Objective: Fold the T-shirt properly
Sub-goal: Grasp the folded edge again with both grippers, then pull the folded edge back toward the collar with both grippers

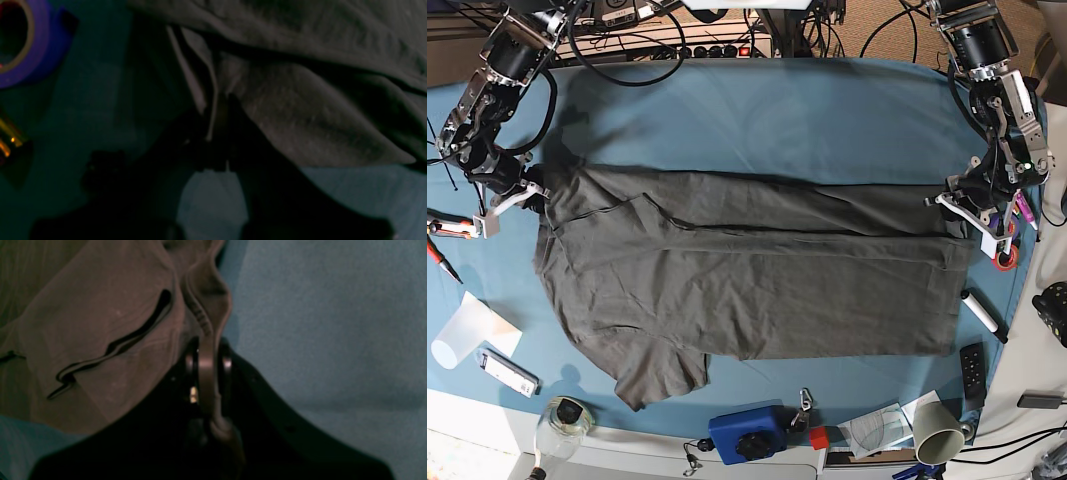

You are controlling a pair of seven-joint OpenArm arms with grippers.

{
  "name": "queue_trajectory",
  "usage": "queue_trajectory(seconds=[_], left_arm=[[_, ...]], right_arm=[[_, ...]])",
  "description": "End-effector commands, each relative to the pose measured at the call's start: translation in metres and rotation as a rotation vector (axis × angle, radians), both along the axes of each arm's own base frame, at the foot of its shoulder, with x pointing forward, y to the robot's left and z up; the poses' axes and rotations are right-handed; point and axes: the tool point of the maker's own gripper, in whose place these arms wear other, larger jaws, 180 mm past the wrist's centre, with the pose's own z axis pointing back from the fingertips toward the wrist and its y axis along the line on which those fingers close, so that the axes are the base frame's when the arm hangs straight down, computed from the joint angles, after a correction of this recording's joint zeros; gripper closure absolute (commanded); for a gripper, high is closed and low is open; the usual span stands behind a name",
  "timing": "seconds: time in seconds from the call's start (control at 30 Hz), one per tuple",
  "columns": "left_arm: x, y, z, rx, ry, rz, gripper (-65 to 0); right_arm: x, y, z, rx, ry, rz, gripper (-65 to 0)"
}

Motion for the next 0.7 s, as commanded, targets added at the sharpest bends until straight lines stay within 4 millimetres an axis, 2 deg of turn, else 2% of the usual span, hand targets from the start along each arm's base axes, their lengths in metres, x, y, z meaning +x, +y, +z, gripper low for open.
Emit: queue_trajectory(seconds=[0.0,0.13,0.27,0.5,0.67], left_arm=[[-0.003,0.005,0.001,0.020,0.030,-0.011,0.0],[-0.005,0.019,0.005,0.056,0.036,-0.012,0.0],[-0.006,0.031,0.008,0.082,0.041,-0.014,0.0],[-0.012,0.026,0.007,0.055,0.049,-0.048,0.0],[-0.029,0.029,0.002,0.066,0.083,-0.059,0.0]], right_arm=[[-0.024,-0.007,-0.018,-0.043,0.137,0.003,0.0],[-0.027,-0.017,-0.011,-0.051,0.116,-0.015,0.0],[-0.026,-0.023,0.009,-0.106,0.080,0.008,0.0],[-0.024,-0.021,0.039,-0.169,0.041,0.034,0.0],[-0.036,-0.023,0.036,-0.186,0.066,0.035,0.0]])
